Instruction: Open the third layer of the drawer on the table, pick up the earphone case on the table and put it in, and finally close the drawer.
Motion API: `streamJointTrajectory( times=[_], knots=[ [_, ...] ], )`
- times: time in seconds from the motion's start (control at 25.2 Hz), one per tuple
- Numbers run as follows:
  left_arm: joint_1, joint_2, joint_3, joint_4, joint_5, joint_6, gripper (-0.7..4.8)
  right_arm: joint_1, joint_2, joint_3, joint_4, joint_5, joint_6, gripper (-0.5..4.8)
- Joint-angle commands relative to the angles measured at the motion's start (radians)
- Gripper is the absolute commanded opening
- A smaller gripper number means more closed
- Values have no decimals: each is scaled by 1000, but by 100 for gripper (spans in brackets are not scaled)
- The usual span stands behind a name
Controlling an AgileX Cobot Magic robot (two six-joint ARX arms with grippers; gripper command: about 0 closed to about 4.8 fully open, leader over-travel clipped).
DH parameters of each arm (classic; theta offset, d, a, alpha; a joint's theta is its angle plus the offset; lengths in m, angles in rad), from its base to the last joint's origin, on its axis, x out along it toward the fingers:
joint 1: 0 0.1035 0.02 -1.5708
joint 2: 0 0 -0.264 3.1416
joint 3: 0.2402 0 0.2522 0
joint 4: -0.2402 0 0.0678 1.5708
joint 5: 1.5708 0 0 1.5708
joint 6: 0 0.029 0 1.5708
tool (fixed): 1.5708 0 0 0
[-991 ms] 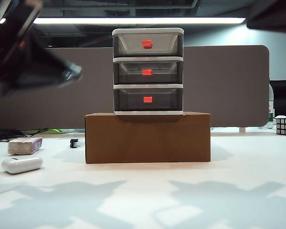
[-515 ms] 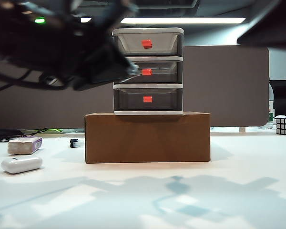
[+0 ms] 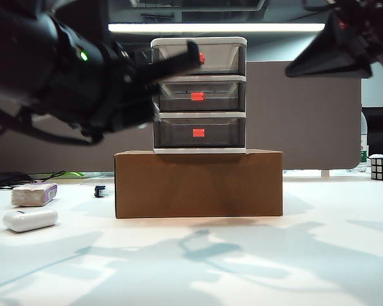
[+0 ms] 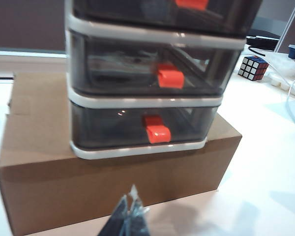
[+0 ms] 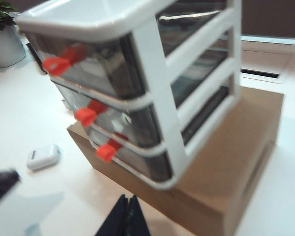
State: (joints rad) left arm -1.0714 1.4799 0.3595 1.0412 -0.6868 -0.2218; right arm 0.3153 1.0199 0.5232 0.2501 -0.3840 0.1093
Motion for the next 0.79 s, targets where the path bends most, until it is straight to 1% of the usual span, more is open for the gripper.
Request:
streamJointTrajectory(
  times=[0.04,0.2,0.28,0.36,0.4,0.48,0.52,0.59,0.71,0.75,0.79],
  knots=[
    [-13,63,31,63,-31,-42,-2,6,61,57,22,-41,-6,-5],
    [-45,167,103,68,-129,-55,-2,6,90,89,24,-68,-9,-5],
    [-48,192,126,68,-68,-40,-2,6,89,89,12,-69,-15,-5],
    [-48,192,126,68,-64,-40,-2,7,89,89,15,-113,-14,-5],
    [-45,192,127,67,-47,-41,-2,8,89,89,16,-121,-12,-6],
    [-39,195,130,68,-8,-77,-2,8,89,89,16,-131,-12,-5],
    [-39,207,141,68,-16,-78,-2,8,89,89,18,-132,-12,-6],
    [-41,238,172,65,-63,-77,-2,8,89,89,26,-132,-10,-5],
    [-53,288,221,65,-202,-58,-2,14,89,89,47,-134,-1,-5],
    [-54,304,239,64,-232,-58,-2,20,89,89,50,-134,-1,-5],
    [-54,314,250,64,-239,-58,-1,20,89,89,52,-135,-1,-5]
  ],
)
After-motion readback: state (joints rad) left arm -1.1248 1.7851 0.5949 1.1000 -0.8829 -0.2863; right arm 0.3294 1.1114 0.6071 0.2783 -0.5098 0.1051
